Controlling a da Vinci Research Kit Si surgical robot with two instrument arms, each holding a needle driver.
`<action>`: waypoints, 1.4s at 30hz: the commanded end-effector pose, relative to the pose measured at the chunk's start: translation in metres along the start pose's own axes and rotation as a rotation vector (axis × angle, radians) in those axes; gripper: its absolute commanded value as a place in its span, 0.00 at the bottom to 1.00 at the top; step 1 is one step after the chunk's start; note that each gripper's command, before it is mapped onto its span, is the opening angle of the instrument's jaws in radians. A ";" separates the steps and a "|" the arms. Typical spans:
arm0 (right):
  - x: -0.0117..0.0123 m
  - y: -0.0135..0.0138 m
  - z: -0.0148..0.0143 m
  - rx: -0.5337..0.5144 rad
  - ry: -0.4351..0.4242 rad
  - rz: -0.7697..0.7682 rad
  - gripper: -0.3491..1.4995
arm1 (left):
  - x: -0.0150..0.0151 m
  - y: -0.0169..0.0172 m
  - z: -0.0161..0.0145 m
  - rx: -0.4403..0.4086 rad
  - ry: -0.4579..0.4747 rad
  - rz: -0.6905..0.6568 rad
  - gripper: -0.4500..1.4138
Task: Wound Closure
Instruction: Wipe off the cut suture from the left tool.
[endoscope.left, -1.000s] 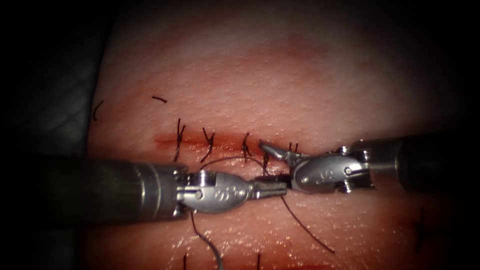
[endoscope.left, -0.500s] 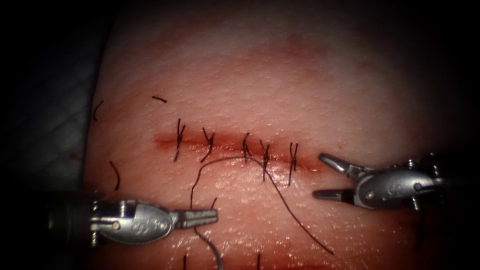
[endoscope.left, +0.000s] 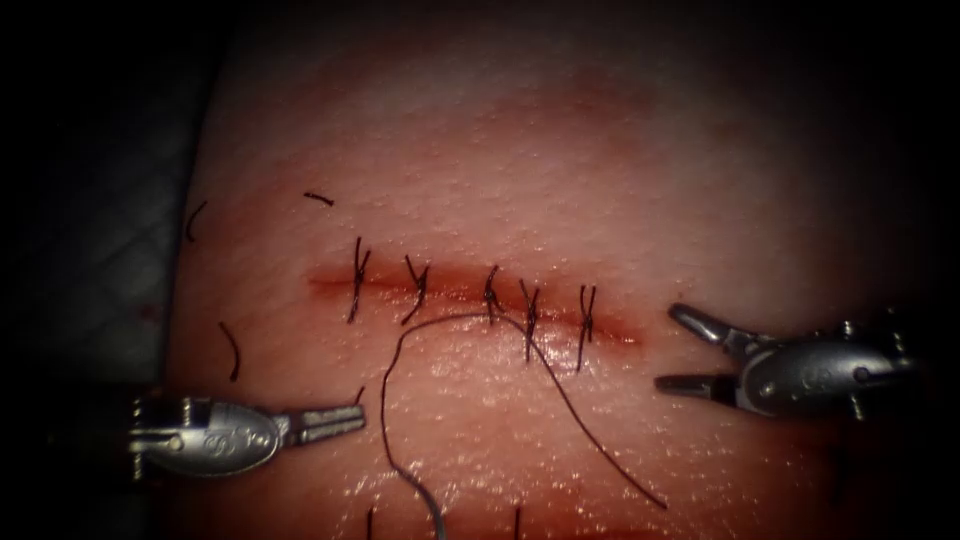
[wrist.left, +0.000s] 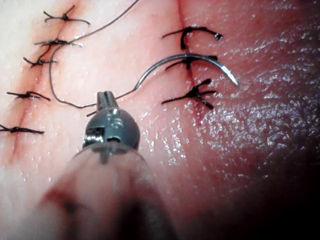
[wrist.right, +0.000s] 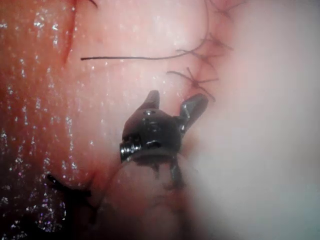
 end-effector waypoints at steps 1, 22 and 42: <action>-0.0002 -0.0008 0.0006 0.000 0.003 0.003 0.98 | -0.0008 0.0006 0.0008 -0.002 -0.019 -0.014 0.00; -0.0006 -0.0025 0.0010 -0.024 0.013 0.040 0.98 | -0.0108 0.0003 0.0021 -0.057 -0.153 -0.233 0.47; 0.0012 -0.0005 0.0020 0.038 -0.033 0.122 0.97 | -0.0064 0.0028 -0.0044 -0.052 -0.115 -0.186 0.52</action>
